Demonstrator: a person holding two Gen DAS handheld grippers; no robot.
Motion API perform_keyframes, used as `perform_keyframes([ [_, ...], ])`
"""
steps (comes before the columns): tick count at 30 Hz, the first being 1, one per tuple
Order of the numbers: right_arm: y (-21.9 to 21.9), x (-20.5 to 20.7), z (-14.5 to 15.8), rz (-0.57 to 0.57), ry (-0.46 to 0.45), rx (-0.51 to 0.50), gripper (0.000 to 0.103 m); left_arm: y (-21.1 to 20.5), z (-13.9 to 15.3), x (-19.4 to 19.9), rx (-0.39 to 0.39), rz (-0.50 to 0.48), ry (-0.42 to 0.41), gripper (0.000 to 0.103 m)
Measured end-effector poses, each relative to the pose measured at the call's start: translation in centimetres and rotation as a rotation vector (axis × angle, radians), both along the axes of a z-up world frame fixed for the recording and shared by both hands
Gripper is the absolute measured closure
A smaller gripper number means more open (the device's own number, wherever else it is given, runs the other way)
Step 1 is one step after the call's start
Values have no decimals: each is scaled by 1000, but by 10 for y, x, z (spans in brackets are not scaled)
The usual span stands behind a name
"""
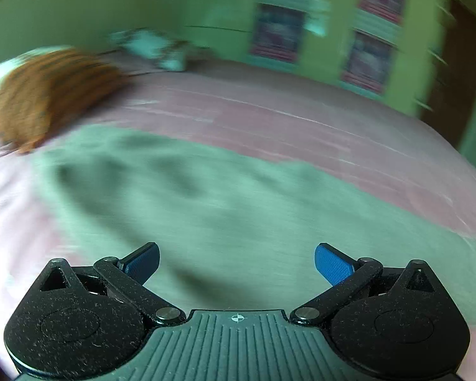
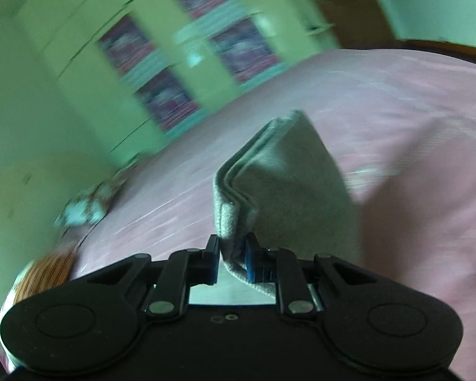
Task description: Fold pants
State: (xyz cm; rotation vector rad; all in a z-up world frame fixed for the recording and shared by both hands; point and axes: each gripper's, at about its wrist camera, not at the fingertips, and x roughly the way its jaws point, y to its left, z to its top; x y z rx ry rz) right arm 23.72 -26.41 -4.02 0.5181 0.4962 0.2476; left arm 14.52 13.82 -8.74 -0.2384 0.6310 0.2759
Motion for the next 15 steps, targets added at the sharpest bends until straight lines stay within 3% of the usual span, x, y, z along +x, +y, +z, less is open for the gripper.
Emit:
perform_keyframes([
  [2, 57, 8, 3, 106, -1, -12, 95, 36, -4, -15, -24, 57, -1, 0],
  [4, 123, 11, -5, 222, 3, -89, 95, 60, -11, -29, -54, 97, 9, 0],
  [6, 188, 11, -33, 350, 54, -160, 90, 73, -20, -39, -92, 126, 4, 0],
  [8, 242, 6, -73, 531, 172, -296, 83, 79, -28, -45, -126, 136, 1, 0],
  [10, 254, -16, -68, 489, 61, -396, 79, 81, -32, -47, -139, 129, -10, 0],
  [13, 230, -23, -47, 508, 43, -281, 81, 74, -30, -44, -152, 102, -33, 0],
  [15, 208, -29, -34, 469, 14, -279, 80, 58, -20, -36, -166, 43, -64, 0],
])
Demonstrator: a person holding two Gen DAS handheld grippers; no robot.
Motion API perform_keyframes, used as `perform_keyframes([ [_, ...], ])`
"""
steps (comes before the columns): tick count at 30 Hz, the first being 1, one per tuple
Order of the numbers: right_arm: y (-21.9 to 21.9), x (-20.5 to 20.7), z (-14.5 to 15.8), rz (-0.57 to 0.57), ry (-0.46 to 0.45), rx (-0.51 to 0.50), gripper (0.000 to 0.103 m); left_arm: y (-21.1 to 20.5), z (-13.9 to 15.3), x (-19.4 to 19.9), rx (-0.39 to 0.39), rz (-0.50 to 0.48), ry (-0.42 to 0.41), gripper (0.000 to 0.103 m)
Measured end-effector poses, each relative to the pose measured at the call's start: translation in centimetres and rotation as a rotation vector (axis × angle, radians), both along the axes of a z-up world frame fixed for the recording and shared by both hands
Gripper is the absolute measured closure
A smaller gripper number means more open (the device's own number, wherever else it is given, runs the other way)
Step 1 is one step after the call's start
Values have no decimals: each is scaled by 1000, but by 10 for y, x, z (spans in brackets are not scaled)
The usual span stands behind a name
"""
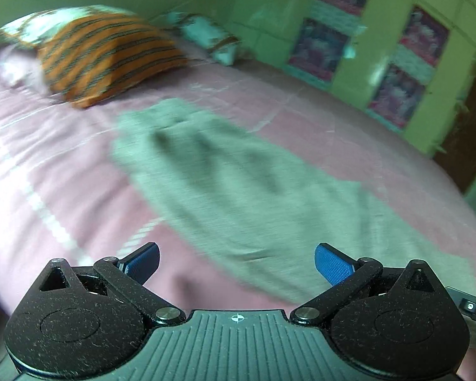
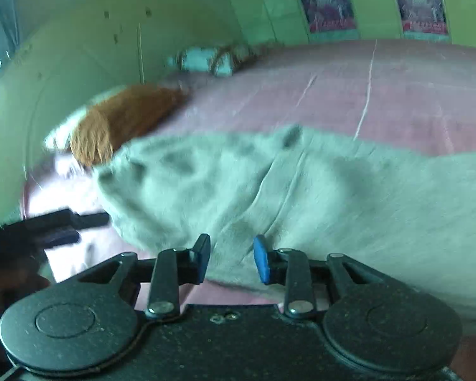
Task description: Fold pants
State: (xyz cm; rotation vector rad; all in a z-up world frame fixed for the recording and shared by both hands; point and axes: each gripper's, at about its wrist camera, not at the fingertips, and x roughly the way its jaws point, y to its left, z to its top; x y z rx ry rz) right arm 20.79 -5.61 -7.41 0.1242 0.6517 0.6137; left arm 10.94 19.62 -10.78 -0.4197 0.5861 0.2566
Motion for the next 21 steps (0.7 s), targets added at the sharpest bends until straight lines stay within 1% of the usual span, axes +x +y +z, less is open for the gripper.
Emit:
perform_keyframes([
  [3, -48, 4, 10, -110, 19, 31, 80, -31, 14, 16, -50, -134, -48, 0],
  [5, -82, 3, 13, -227, 4, 44, 79, -56, 17, 33, -76, -225, -49, 0],
  [6, -98, 2, 14, -280, -1, 56, 79, -69, 17, 41, -66, -261, -42, 0],
  [7, -115, 2, 13, -334, 3, 66, 79, -84, 14, 50, -43, -289, -24, 0],
  [8, -129, 1, 8, -370, 20, 68, 79, -99, 8, 58, -13, -309, 11, 0],
  [9, -138, 5, -2, -394, 60, 50, 79, -112, -5, 71, 32, -316, 93, 0],
  [10, -142, 11, -14, -408, 126, 3, 81, -121, -18, 80, 77, -313, 170, 0],
  [11, -146, 19, -27, -391, 211, -36, 83, -129, -24, 81, 132, -326, 171, 0],
  [12, -150, 18, -29, -380, 214, -16, 83, -133, -21, 80, 158, -323, 163, 0],
  [13, -155, 15, -23, -378, 200, 12, 83, -134, -15, 79, 148, -317, 149, 0],
  [14, -160, 11, -15, -377, 174, 29, 80, -135, -9, 79, 140, -307, 123, 0],
  [15, -163, 11, -10, -380, 139, 37, 79, -138, 0, 82, 160, -292, 91, 0],
  [16, -161, 14, -3, -384, 102, 41, 79, -143, 9, 87, 190, -298, 52, 0],
  [18, -167, 29, 4, -392, 69, 50, 79, -156, 24, 103, 235, -329, -8, 0],
  [19, -170, 39, 7, -400, 68, 47, 80, -163, 28, 116, 244, -348, -17, 0],
  [20, -170, 53, 8, -401, 67, 47, 80, -170, 28, 131, 249, -360, -8, 0],
  [21, -172, 63, 8, -399, 65, 50, 80, -176, 25, 146, 263, -352, 20, 0],
])
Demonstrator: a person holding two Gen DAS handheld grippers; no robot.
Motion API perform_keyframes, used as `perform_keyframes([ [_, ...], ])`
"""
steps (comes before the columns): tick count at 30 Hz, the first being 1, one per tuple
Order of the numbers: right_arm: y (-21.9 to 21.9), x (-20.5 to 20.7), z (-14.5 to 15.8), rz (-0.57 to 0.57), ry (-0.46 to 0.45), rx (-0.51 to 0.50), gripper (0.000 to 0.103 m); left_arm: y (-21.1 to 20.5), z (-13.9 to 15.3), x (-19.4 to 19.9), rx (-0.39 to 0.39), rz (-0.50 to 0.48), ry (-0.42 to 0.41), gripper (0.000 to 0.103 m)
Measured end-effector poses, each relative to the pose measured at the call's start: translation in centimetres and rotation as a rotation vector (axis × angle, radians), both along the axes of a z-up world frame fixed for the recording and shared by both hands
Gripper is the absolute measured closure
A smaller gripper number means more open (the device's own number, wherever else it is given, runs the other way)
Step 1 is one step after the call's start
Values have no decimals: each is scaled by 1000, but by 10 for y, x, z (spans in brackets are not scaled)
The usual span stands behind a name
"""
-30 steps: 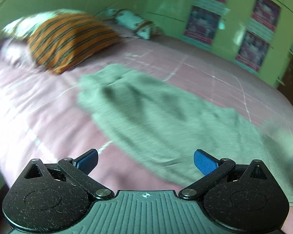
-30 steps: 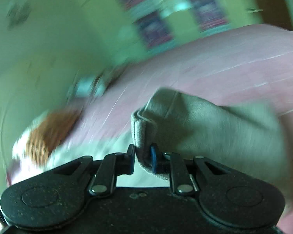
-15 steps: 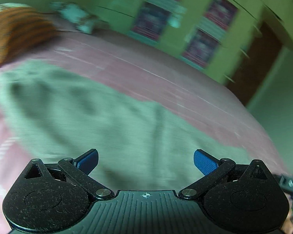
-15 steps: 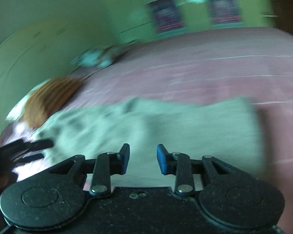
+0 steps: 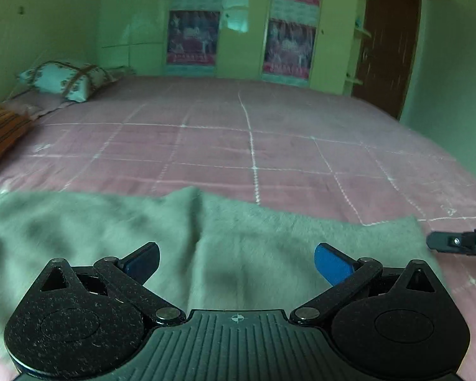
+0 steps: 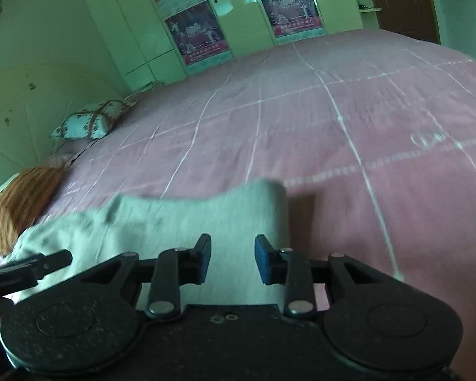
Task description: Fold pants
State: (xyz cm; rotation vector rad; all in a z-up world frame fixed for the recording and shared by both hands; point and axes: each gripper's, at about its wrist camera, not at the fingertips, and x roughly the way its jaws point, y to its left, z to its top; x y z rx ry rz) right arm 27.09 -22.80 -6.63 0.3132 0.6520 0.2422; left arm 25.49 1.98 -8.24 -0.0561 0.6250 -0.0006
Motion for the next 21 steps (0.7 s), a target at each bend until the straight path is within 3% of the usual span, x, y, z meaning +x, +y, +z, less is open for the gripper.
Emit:
perform_keyframes([
  [3, 11, 38, -25, -2, 99, -69, 82, -3, -36, 47, 74, 47, 171, 0],
  [4, 12, 47, -35, 5, 147, -95, 84, 2, -50, 50, 42, 37, 201, 0],
  [8, 9, 35, -28, 16, 86, -74, 81, 14, -40, 33, -3, 41, 160, 0],
  [11, -4, 5, -15, 10, 7, -12, 78, 34, -22, -13, -88, 22, 50, 0],
  [13, -7, -13, -14, 22, -17, 17, 78, 55, -13, -45, -115, 43, 28, 0],
  [18, 3, -42, -15, 34, -13, 49, 77, 143, -9, -106, -134, 171, -2, 0],
  [21, 14, -47, -14, 41, 2, 74, 77, 211, -17, -116, -213, 300, -13, 0],
])
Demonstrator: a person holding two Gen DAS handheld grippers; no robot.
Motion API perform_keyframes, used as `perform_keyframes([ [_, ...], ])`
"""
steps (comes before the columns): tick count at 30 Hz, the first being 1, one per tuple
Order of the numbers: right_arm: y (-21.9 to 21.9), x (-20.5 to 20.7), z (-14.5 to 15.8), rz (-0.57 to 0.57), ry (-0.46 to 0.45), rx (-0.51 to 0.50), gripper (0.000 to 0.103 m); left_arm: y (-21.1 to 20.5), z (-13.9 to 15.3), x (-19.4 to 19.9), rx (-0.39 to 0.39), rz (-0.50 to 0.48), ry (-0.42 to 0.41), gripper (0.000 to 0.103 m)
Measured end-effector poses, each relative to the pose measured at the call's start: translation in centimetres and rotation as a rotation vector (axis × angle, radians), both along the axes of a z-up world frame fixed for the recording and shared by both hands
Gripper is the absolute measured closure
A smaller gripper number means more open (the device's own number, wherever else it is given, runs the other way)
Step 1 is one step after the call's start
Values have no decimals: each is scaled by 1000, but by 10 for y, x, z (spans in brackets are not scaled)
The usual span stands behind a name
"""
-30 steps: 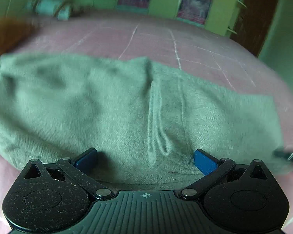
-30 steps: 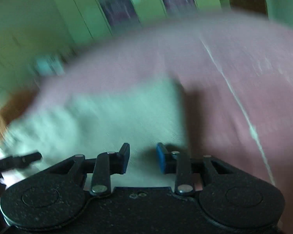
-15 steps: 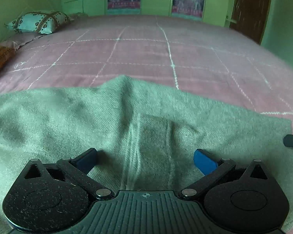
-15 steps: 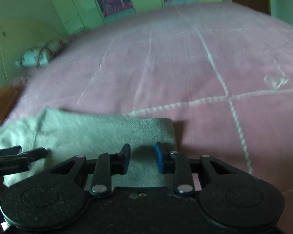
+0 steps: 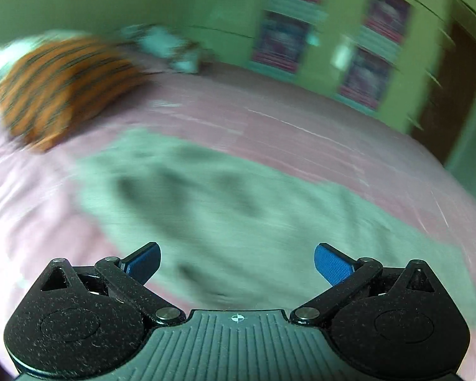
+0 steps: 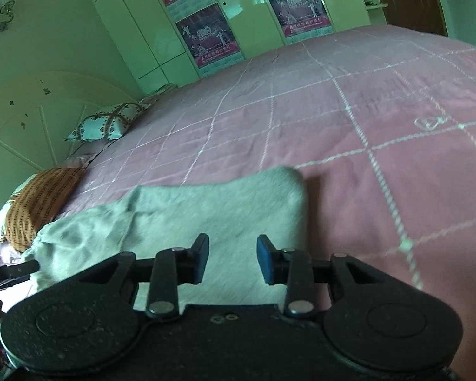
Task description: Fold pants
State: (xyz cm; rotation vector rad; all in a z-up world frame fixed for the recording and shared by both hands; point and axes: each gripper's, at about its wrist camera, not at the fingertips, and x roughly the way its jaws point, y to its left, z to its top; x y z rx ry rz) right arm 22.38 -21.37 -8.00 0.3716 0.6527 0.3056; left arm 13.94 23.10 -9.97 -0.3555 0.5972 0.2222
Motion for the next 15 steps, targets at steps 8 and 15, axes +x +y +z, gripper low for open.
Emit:
perform_keyframes([
  [8, 51, -7, 12, 70, 9, -43, 75, 119, -72, 45, -388, 101, -83, 0],
  [15, 104, 1, 15, 147, 10, -97, 73, 149, -88, 55, -583, 100, -303, 72],
])
